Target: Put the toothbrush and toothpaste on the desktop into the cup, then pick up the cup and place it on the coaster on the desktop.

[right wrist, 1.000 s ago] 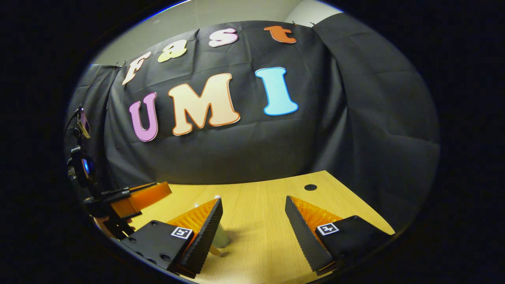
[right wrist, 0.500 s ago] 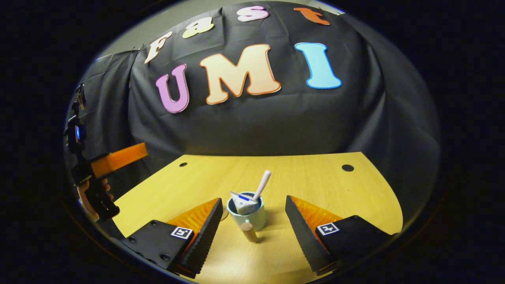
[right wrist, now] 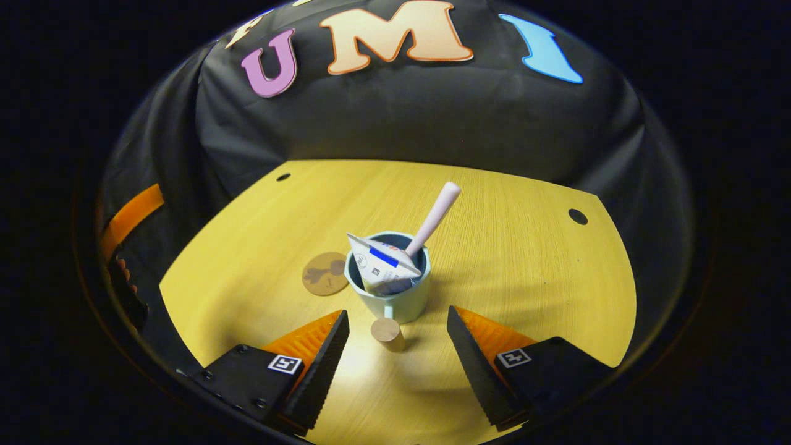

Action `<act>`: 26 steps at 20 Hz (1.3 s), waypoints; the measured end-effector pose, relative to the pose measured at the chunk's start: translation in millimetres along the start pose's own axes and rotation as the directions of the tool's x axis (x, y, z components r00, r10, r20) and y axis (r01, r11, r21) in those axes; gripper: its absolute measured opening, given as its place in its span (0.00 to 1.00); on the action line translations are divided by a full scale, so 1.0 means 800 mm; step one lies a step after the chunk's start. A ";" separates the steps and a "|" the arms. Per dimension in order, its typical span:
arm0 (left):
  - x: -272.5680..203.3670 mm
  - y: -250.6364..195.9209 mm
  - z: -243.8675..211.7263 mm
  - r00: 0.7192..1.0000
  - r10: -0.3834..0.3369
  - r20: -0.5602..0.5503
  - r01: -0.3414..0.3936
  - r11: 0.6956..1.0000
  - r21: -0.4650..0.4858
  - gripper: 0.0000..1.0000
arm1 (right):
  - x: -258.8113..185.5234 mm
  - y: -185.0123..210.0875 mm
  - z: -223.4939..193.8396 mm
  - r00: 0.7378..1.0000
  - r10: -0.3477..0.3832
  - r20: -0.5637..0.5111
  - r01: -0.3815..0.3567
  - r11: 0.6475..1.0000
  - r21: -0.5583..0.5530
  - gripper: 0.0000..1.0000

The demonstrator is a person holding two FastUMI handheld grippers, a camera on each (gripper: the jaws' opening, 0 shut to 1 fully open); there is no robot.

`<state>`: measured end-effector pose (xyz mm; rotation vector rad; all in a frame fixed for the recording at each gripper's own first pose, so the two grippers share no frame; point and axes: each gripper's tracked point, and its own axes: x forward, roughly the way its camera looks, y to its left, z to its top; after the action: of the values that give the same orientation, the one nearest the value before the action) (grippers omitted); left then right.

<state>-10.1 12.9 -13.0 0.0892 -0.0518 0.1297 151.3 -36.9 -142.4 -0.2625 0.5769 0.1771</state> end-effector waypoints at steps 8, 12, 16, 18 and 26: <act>-0.023 0.003 -0.027 0.998 0.023 -0.064 -0.023 1.000 0.003 0.95 | 0.040 0.009 -0.019 0.988 -0.001 -0.155 -0.001 1.000 -0.017 0.63; -0.028 0.008 -0.038 0.996 0.038 -0.083 -0.038 0.999 -0.004 0.95 | 0.049 0.011 -0.022 0.983 0.004 -0.186 -0.002 1.000 0.011 0.42; -0.028 0.009 -0.046 0.994 0.043 -0.097 -0.046 0.999 -0.022 0.95 | 0.048 0.007 -0.021 0.983 -0.022 -0.182 0.014 0.999 -0.046 0.28; -0.028 0.008 -0.050 0.993 0.042 -0.106 -0.046 0.998 -0.036 0.95 | 0.049 0.005 -0.021 0.984 -0.027 -0.178 0.018 0.998 -0.052 0.25; -0.028 0.009 -0.055 0.993 0.038 -0.113 -0.045 0.997 -0.059 0.95 | 0.040 0.033 0.009 0.994 0.000 -0.109 -0.009 0.997 -0.080 0.16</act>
<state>-31.1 20.9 -57.4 0.0190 0.0544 0.1742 175.3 -6.5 -159.4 -0.3500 0.6791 0.1917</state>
